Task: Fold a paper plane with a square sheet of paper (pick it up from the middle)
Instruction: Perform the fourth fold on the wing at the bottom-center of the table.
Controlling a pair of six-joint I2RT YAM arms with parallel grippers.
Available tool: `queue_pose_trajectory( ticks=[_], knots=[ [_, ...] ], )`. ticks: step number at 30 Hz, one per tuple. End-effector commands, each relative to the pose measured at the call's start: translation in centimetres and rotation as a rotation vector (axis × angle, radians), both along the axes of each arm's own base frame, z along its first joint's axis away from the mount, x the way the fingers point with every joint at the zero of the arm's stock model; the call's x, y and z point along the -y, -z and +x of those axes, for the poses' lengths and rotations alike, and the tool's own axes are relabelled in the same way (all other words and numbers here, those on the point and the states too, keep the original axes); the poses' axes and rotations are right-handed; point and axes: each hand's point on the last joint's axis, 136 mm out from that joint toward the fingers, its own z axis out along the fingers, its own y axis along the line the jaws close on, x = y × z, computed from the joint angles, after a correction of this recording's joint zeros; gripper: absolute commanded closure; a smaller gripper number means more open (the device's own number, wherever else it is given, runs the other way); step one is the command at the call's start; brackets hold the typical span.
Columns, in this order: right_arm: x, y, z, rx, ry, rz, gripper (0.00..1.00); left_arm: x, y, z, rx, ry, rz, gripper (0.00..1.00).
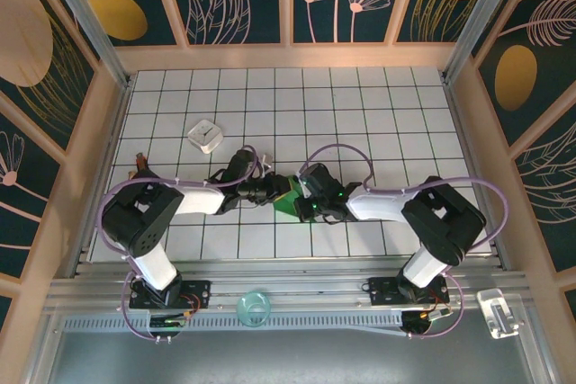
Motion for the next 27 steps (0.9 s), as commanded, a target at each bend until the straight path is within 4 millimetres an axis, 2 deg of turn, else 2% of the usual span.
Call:
queue_pose_trajectory(
  ticks=[1, 6, 14, 23, 27],
  knots=[
    [1.0, -1.8, 1.5, 0.132, 0.039, -0.038, 0.96, 0.1, -2.8, 1.5, 0.06, -0.024, -0.031, 0.74],
    [0.9, -1.5, 0.8, 0.165, 0.022, -0.017, 0.91, -0.7, -3.0, 1.7, 0.081, -0.052, -0.001, 0.72],
    [1.1, -0.3, -0.4, 0.143, 0.017, 0.0, 0.83, -0.5, -2.2, 0.8, 0.049, -0.046, -0.026, 0.72],
    [0.3, -1.6, -1.1, 0.103, 0.011, 0.091, 0.78, -0.6, -1.6, -0.4, 0.029, -0.033, -0.028, 0.72],
    [0.2, -1.5, -1.1, 0.085, 0.009, 0.102, 0.8, -0.6, -1.8, -0.4, 0.033, -0.029, -0.026, 0.72]
  ],
)
